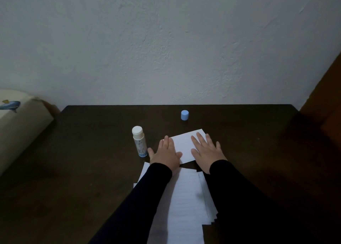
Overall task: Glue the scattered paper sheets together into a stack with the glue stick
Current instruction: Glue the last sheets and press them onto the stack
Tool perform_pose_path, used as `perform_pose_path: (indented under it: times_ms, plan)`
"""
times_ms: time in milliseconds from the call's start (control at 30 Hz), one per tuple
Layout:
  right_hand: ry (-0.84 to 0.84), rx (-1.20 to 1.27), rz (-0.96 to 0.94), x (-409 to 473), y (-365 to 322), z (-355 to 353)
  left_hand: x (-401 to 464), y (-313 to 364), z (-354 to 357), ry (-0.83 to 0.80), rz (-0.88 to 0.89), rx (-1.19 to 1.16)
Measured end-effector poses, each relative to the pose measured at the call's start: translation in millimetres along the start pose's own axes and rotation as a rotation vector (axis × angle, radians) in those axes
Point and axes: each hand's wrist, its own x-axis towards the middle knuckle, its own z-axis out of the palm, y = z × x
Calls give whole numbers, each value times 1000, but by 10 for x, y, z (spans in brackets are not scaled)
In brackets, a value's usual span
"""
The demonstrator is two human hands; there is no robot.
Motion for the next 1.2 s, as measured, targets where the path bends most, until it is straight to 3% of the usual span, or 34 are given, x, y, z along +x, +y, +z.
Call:
perform_pose_path:
  times_ms: [200,333,467,700,833,900,1000,1100,1200]
  plan:
    - [-57,-18,13,-201,7,24,-117,-20,35,30,51,22]
    - [-2,-75,-59,-189,-7,20,-150,16,44,17,192,72]
    - [33,-81,-119,-85,-48,-14,-18,74,-28,-18,167,89]
    - [40,34,95,14,26,-64,-5,29,26,87,4,-35]
    - [18,32,229,-104,-34,17,-188,-44,-60,96,77,-40]
    - [19,43,270,-168,-75,29,-368,-157,-36,260,149,-209]
    - [132,112,304,-231,-125,-29,-674,-395,37,529,82,-541]
    - [242,198,391,-210,-162,-131,-739,-626,31,621,-84,-717]
    - [155,323,485,-164,-194,-233,-668,-773,-25,626,-189,-812]
